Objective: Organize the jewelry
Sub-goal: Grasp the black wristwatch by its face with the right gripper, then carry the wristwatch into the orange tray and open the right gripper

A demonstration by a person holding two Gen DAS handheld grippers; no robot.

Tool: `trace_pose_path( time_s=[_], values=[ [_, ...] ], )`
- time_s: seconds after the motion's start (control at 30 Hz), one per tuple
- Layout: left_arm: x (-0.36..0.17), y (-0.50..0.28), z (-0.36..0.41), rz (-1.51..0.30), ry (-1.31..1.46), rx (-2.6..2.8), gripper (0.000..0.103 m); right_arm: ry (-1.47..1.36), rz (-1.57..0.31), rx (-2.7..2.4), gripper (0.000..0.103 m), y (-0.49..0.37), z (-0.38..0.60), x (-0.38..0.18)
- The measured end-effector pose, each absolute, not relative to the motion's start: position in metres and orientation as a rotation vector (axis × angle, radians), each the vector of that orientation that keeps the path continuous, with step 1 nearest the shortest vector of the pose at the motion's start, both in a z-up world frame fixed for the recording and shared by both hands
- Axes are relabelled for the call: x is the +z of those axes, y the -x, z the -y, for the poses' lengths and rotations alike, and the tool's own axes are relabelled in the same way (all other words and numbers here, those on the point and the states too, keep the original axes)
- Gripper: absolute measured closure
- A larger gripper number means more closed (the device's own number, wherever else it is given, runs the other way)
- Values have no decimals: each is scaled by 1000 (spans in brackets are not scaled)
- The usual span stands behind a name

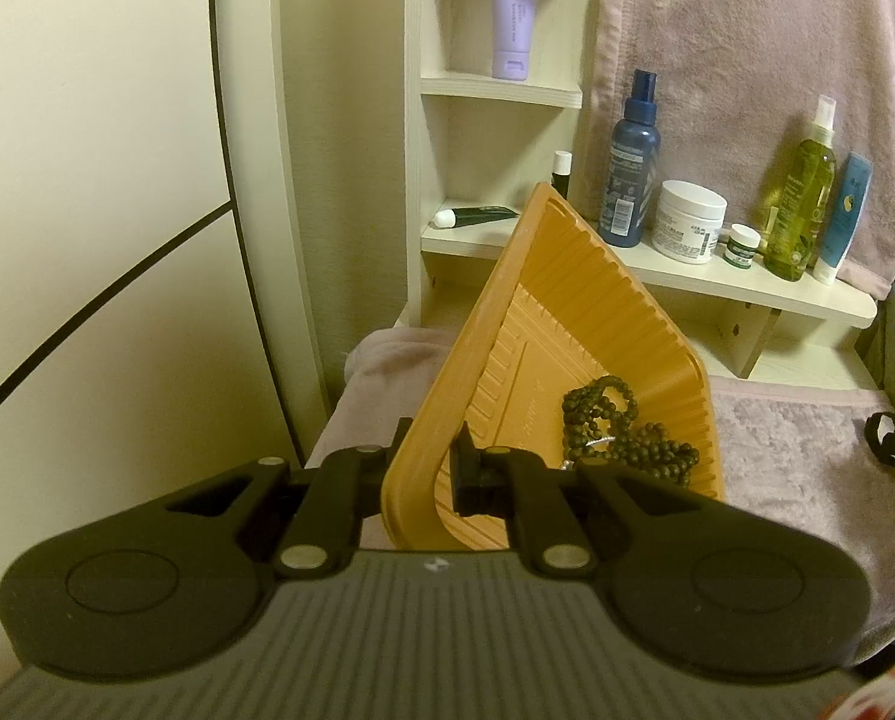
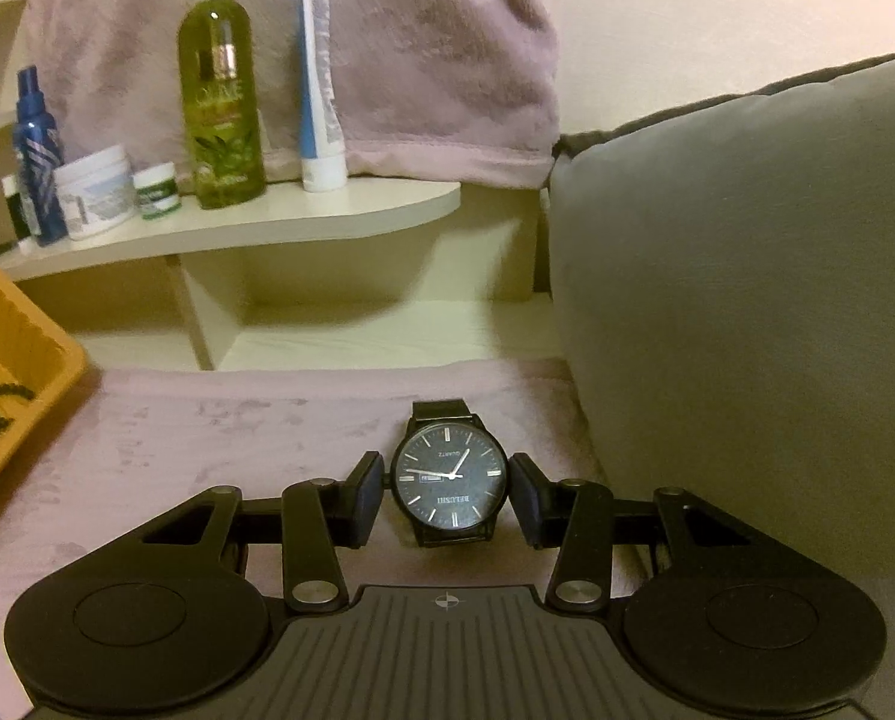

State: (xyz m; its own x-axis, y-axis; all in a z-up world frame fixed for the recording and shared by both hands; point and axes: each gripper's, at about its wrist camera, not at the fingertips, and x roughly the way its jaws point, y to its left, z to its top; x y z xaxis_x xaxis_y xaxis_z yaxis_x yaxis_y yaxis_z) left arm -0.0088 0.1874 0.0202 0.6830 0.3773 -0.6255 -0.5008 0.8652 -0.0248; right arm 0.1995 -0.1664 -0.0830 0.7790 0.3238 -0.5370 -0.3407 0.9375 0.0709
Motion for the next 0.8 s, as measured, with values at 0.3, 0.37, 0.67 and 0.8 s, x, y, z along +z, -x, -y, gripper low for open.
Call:
trace_pose_path(
  time_s=[0.3,0.37,0.67,0.8],
  values=[
    [21,9,-187,-648,200,489,94,-7,-563,410,58,-175,158,-68],
    [21,9,-187,-647,202,488,94,-14,-562,419,58,-171,156,-66],
    [22,11,-186,-642,205,483,94,-22,-549,456,58,-157,148,-55],
    [22,12,-187,-640,207,480,93,-32,-545,470,58,-153,146,-50]
  ],
)
